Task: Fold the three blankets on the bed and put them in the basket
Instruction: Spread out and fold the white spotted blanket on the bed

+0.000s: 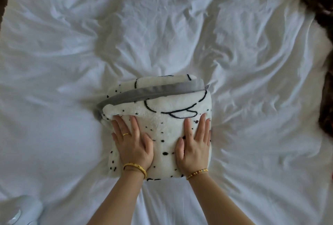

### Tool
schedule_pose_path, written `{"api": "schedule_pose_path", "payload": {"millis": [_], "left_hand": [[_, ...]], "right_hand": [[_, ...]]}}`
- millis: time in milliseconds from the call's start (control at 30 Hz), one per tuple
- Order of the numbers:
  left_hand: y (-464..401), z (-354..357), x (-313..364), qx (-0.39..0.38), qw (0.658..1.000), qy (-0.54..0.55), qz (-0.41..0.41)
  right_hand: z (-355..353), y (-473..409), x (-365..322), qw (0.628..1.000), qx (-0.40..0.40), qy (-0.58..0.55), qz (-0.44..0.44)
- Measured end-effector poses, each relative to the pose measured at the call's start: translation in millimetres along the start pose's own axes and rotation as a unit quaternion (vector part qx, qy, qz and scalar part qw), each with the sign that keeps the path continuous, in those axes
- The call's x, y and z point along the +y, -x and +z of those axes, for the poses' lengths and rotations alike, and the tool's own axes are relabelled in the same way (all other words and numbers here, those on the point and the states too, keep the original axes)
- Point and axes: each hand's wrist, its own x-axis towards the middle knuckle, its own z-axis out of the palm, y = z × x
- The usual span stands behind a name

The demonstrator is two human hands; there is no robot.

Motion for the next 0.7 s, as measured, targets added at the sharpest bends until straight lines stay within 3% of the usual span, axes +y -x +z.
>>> {"api": "schedule_pose_path", "payload": {"millis": [200,367,500,600,700], "left_hand": [[0.4,-3.5,-0.9,0.017,1.000,0.012,0.005],[1.3,-27.6,8.3,0.081,0.995,0.057,-0.010],[1.8,-51.2,28.8,0.166,0.976,0.006,0.141],[-8.6,-64.5,45.6,0.098,0.961,-0.044,0.257],[-27.5,-62.8,50.2,-0.018,0.970,-0.105,0.219]], "right_hand": [[-5.1,1.7,-2.5,0.999,0.003,-0.038,0.014],[-27.8,3.2,-14.1,0.993,-0.010,-0.102,0.060],[-58.7,-6.4,-38.8,0.997,0.007,-0.073,0.017],[-74.4,-28.5,-62.4,0.995,-0.003,-0.050,-0.089],[-68.3,-50.4,-69.1,0.992,-0.054,-0.018,-0.108]]}}
